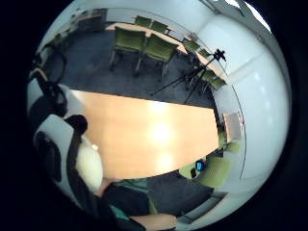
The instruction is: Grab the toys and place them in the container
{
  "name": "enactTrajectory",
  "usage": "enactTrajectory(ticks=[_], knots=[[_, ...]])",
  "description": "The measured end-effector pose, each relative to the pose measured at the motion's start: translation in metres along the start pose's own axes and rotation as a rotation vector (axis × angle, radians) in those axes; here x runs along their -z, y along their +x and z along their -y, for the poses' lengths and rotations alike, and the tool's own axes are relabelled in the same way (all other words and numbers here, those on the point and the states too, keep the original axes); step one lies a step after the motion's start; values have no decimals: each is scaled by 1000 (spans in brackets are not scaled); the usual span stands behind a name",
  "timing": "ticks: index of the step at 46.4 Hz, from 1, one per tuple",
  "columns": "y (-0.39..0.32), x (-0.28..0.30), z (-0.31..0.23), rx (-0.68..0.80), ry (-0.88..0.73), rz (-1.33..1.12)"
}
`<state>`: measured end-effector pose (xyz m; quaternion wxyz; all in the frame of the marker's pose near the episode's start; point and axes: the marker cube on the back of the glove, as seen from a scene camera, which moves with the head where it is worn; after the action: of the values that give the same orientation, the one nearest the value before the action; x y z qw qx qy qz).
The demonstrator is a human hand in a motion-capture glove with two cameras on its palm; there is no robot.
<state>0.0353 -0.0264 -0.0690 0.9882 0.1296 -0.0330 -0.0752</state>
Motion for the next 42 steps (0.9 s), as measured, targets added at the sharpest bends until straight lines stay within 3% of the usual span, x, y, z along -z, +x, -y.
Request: enactTrajectory(ticks=[3,7,10,15,20,25,27,30,36,39,42], knots=[[-59,-4,-1,188,-18,65],[-123,-19,12,140,-37,19],[-159,-28,14,184,-55,32],[-146,-46,37,355,-81,143],[-164,-54,40,402,-103,211],[-175,-58,28,694,-105,256],[-175,-65,31,665,-100,157],[-181,-80,42,471,-90,-21],[-182,-101,40,480,-243,-84],[-185,-111,40,371,-334,-62],[-187,-113,39,271,-320,-1]])
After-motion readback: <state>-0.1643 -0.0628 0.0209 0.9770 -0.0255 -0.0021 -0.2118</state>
